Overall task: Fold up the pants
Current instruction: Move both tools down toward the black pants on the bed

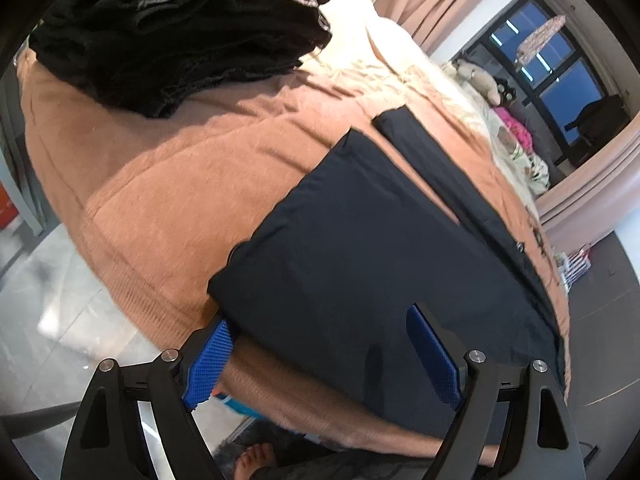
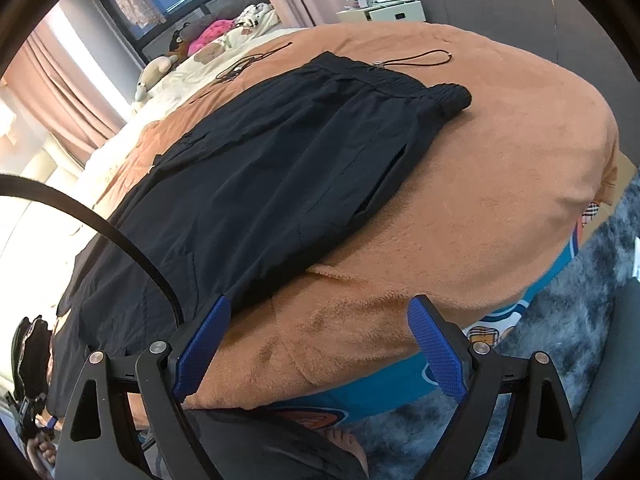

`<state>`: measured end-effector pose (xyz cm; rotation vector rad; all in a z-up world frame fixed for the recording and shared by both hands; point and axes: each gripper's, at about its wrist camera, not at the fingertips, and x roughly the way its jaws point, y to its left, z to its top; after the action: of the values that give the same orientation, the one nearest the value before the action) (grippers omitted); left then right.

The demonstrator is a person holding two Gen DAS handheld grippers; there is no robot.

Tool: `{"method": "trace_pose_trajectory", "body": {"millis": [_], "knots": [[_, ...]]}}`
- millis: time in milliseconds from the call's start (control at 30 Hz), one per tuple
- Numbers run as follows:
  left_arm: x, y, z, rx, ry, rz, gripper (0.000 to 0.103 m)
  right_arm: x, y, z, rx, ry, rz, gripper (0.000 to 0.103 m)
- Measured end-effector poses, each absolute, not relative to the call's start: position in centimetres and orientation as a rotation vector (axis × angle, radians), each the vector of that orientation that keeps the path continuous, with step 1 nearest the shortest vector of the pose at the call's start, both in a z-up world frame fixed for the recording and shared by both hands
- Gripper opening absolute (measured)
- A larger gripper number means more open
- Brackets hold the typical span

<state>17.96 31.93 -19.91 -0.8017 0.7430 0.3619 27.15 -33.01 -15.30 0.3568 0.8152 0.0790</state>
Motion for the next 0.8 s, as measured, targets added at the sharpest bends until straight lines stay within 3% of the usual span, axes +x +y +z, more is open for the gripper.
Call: {"method": "trace_pose_trajectory", "body": {"millis": [200,300,533,700,800], "knots": [[18.4,32.2,-19.4,-0.8,0.709,0.395,0.061,27.3,-34.7,-15.3,0.415,0.782,0.05,0.088],[18.3,32.2,-20.0,-0.814,0.716,0.414,0.056,27.4,-36.2,-15.6,0.471,0.771,0.016,0.081],[18.0,32.1,-20.2,-0.814,0.727,0.435,0.05,27.4,-39.4,-16.1,0.571,0.724,-0.043,0.079],[18.2,32.4,-20.1,-0.822,0.728,0.457,0.028,29.6,-39.6,-16.5,0.582,0.71,-0.019,0.079],[18.6,32.5,-19.7,-0.78,0.735,0.491,0.022,31.9,-40.1,-16.7,0.607,0.71,-0.001,0.079]]}}
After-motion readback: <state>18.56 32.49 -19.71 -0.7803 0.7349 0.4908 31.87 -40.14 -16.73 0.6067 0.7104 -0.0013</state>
